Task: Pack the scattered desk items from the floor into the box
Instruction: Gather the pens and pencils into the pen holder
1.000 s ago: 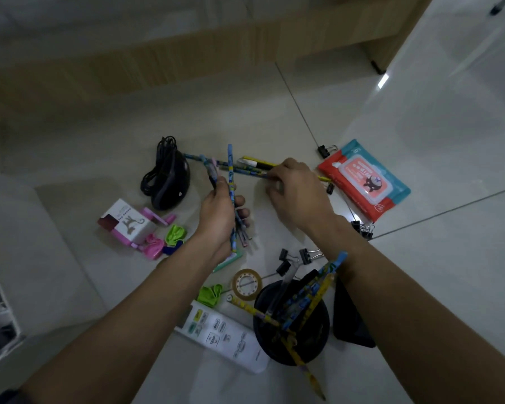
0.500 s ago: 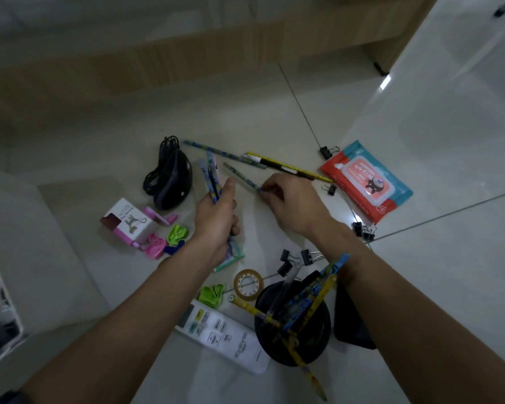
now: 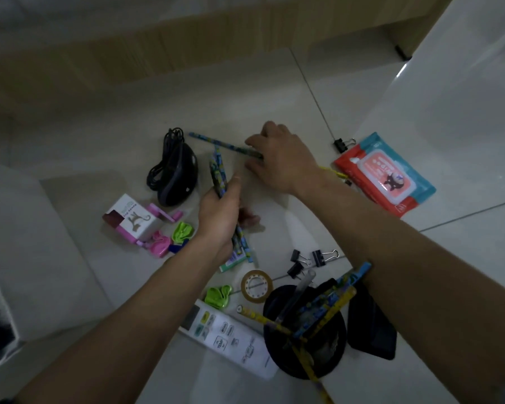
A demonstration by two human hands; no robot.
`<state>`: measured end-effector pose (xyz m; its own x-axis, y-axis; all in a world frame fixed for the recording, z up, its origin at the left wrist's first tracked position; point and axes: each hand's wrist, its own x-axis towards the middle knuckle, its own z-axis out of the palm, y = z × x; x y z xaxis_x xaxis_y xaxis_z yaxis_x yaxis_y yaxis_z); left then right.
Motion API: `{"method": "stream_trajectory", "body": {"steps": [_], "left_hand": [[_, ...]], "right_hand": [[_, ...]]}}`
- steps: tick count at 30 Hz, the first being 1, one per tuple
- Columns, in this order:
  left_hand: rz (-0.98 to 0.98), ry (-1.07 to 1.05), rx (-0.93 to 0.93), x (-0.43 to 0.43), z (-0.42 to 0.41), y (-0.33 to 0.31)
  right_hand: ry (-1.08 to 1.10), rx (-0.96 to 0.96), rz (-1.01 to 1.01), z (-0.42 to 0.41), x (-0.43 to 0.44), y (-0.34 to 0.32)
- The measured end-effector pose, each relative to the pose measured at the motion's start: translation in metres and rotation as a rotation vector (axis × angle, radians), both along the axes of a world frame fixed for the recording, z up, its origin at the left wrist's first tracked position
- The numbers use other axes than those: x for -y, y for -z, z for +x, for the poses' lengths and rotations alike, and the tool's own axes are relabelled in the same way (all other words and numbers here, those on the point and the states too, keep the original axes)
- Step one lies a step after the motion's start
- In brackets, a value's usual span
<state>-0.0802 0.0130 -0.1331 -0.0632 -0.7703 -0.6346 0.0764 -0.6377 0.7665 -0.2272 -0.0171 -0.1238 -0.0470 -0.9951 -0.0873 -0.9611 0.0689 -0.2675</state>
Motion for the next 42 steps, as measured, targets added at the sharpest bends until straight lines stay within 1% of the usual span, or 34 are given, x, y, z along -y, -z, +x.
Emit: {"method": "stream_trajectory", "body": {"steps": [2, 5, 6, 8, 10, 11, 12, 13, 15, 17, 18, 19, 20, 21, 22, 24, 25, 26, 28, 31, 33, 35, 37, 39, 42], "left_hand": [[-0.009, 0.031, 0.017, 0.000, 0.002, 0.001], [-0.017, 0.074, 0.073, 0.003, 0.004, 0.003], [-0.018, 0.071, 0.065, 0.004, 0.004, 0.002], [-0.029, 0.053, 0.064, 0.005, 0.004, 0.001], [-0.041, 0.019, 0.066, 0.006, 0.002, -0.002], [-0.047, 0.005, 0.058, 0.006, 0.000, -0.004], [-0.057, 0.001, 0.052, 0.007, -0.002, -0.006], [-0.068, 0.007, 0.049, 0.007, -0.004, -0.009], [-0.100, 0.023, 0.074, 0.007, -0.011, -0.014], [-0.106, 0.029, 0.114, 0.006, -0.020, -0.021], [-0.120, 0.034, 0.130, 0.006, -0.024, -0.026], [-0.157, 0.044, 0.136, 0.006, -0.027, -0.033], [-0.227, 0.070, 0.152, 0.006, -0.028, -0.041], [-0.339, 0.134, 0.194, 0.006, -0.028, -0.049], [-0.493, 0.253, 0.277, 0.007, -0.026, -0.057], [-0.814, 0.604, 0.533, 0.005, -0.024, -0.076], [-0.937, 0.762, 0.638, 0.002, -0.026, -0.085], [-1.026, 0.881, 0.692, -0.003, -0.030, -0.094], [-1.084, 0.993, 0.661, -0.013, -0.039, -0.109], [-1.025, 0.981, 0.480, -0.025, -0.040, -0.121], [-0.937, 0.868, 0.331, -0.032, -0.028, -0.119], [-0.790, 0.723, 0.240, -0.033, -0.014, -0.112], [-0.598, 0.610, 0.213, -0.029, 0.001, -0.099], [-0.437, 0.547, 0.201, -0.026, 0.014, -0.083], [-0.292, 0.562, 0.176, -0.031, 0.024, -0.063]], "right_hand": [[-0.011, -0.064, -0.016, 0.004, 0.012, 0.005], [-0.047, -0.053, -0.057, 0.012, 0.017, 0.008], [-0.041, -0.011, -0.056, 0.013, 0.016, 0.009], [0.069, 0.182, -0.080, 0.011, 0.011, 0.008], [0.251, 0.480, -0.124, 0.009, 0.001, 0.002], [0.309, 0.634, -0.118, 0.008, -0.006, -0.002], [0.320, 0.750, -0.079, 0.009, -0.014, -0.007], [0.289, 0.803, -0.015, 0.011, -0.023, -0.013], [0.183, 0.793, 0.063, 0.015, -0.043, -0.019], [0.164, 0.785, 0.033, 0.018, -0.060, -0.022], [0.208, 0.859, 0.037, 0.018, -0.067, -0.023], [0.283, 0.980, 0.065, 0.017, -0.073, -0.026], [0.366, 1.142, 0.095, 0.013, -0.079, -0.029], [0.444, 1.316, 0.097, 0.009, -0.084, -0.032], [0.488, 1.460, 0.078, 0.005, -0.087, -0.036], [0.443, 1.640, 0.051, -0.001, -0.088, -0.047], [0.404, 1.680, 0.043, 0.000, -0.087, -0.053], [0.409, 1.689, 0.024, 0.002, -0.086, -0.060], [0.544, 1.681, -0.069, 0.008, -0.082, -0.075], [0.791, 1.796, -0.256, 0.007, -0.086, -0.092], [0.877, 1.924, -0.418, 0.003, -0.096, -0.105], [0.930, 2.018, -0.617, -0.002, -0.111, -0.120], [0.914, 2.062, -0.723, -0.003, -0.129, -0.132], [0.833, 2.012, -0.713, 0.006, -0.149, -0.138], [0.723, 1.760, -0.643, 0.038, -0.178, -0.131]]}}
